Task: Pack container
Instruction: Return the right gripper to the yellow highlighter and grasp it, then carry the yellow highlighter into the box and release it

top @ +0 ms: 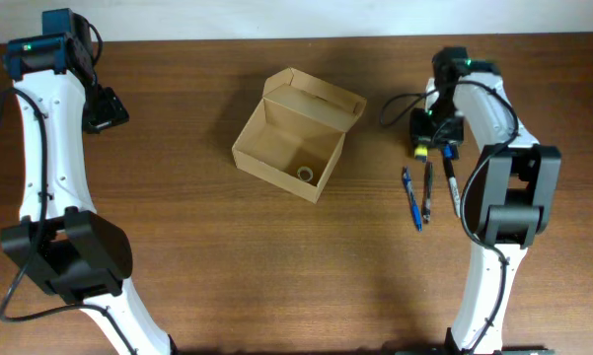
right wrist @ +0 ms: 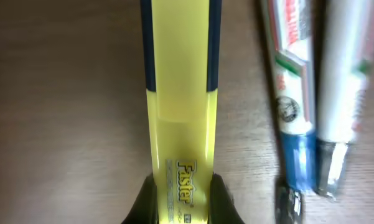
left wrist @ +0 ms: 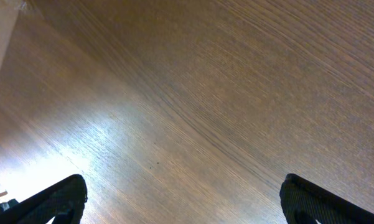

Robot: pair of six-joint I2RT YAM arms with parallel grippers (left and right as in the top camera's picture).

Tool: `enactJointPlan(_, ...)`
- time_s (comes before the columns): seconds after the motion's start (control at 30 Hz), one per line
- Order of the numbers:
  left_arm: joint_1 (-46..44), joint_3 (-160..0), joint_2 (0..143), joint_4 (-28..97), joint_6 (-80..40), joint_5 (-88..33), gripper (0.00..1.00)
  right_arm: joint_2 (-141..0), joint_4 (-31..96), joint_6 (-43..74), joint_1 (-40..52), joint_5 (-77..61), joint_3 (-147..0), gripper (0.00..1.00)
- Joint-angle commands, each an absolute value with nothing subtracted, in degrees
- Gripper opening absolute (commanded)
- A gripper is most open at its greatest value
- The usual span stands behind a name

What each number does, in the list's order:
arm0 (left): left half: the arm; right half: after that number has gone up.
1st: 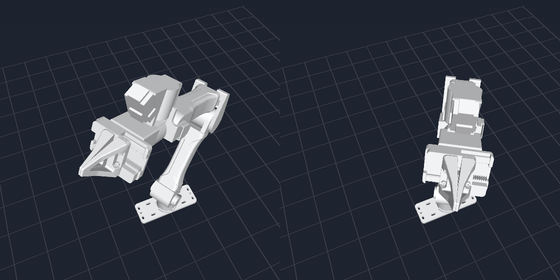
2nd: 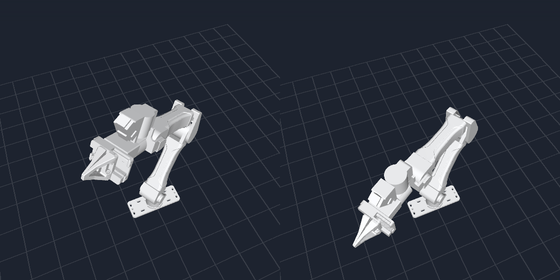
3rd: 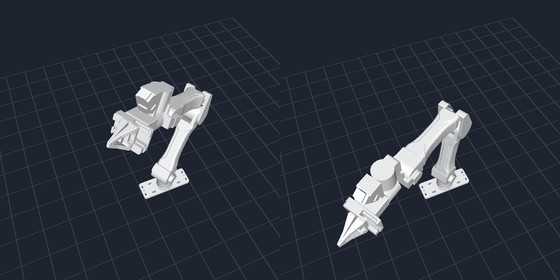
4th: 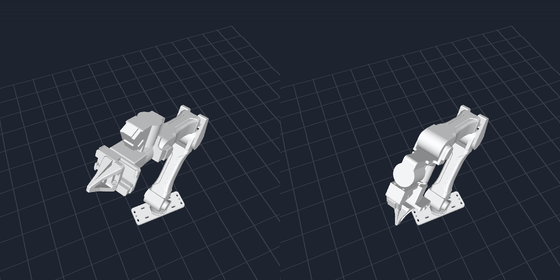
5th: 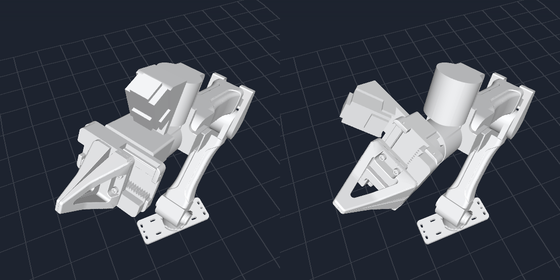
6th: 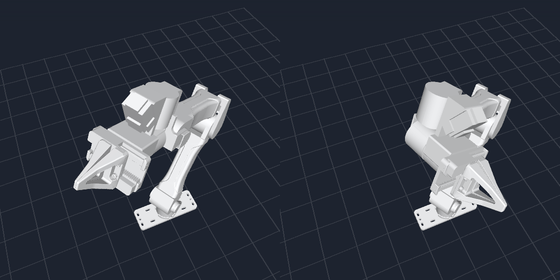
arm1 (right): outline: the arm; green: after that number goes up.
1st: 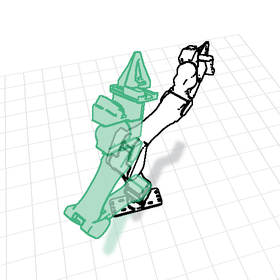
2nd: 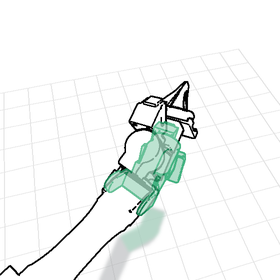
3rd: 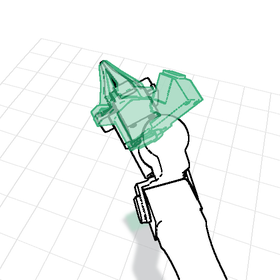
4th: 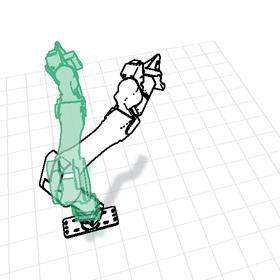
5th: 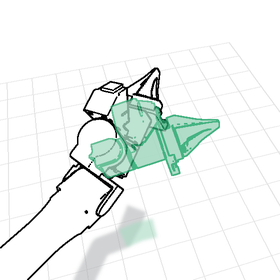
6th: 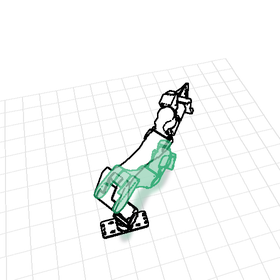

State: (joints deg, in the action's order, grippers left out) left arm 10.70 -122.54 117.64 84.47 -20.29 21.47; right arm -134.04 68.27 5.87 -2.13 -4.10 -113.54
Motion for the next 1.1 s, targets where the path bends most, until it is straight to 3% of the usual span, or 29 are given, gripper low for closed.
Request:
enactJointPlan(0.0,11.14,-122.28,118.17,84.40,-19.64,21.87,1.00,-130.93,73.30,4.71,0.14,-5.78,-125.91,0.04)
enactJointPlan(0.2,11.14,-122.28,118.17,84.40,-19.64,21.85,1.00,-130.76,85.52,-0.19,7.07,-5.78,-145.29,0.04)
enactJointPlan(0.37,11.14,-122.28,118.17,84.40,-19.66,21.85,1.00,-130.76,88.71,-8.82,16.36,-5.78,-152.20,0.04)
enactJointPlan(0.63,11.14,-122.28,118.17,84.40,-19.64,21.85,1.00,-132.35,88.07,-25.45,27.83,-5.78,-146.89,0.04)
enactJointPlan(1.07,11.14,-122.28,118.17,84.40,-19.64,21.85,1.00,-133.62,74.74,-28.27,30.89,-5.91,-123.35,0.04)
